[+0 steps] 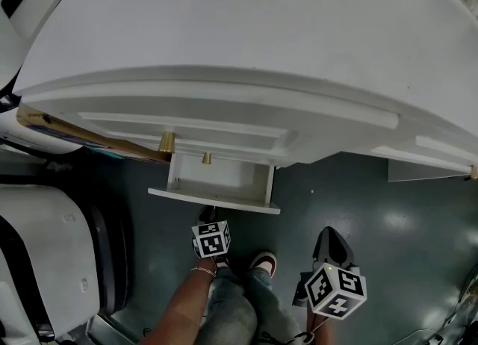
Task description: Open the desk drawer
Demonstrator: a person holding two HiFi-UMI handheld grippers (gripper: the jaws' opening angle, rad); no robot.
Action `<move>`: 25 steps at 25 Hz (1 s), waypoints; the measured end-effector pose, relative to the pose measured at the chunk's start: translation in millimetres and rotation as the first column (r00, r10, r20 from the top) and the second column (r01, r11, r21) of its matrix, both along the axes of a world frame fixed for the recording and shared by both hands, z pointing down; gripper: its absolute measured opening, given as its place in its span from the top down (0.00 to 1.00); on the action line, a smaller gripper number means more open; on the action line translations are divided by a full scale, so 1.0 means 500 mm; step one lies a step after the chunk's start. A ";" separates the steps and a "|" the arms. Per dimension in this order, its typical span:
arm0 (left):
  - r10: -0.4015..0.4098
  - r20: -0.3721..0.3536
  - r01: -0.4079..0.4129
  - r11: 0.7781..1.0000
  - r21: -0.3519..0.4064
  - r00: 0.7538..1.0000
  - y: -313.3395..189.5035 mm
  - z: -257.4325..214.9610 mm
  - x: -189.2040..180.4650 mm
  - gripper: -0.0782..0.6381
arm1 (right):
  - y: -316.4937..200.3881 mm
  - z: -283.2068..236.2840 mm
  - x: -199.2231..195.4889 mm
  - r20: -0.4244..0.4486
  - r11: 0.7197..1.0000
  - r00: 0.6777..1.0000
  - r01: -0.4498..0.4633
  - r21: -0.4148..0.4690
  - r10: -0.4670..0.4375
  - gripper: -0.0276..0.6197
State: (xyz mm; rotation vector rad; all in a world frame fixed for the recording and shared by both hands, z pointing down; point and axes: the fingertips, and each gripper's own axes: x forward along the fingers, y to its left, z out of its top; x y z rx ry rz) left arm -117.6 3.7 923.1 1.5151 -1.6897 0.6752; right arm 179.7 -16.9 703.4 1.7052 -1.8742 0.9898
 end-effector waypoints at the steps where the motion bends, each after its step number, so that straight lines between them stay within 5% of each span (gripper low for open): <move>1: 0.001 -0.002 -0.001 1.000 -0.003 1.000 0.006 0.001 0.001 0.76 | 0.001 0.000 -0.003 -0.003 1.000 1.000 0.002 -0.004 -0.002 0.95; 25: -0.004 -0.041 0.002 0.999 -0.054 0.999 0.130 0.004 0.014 0.76 | 0.017 -0.002 -0.088 -0.003 0.995 0.997 0.083 -0.058 -0.084 0.95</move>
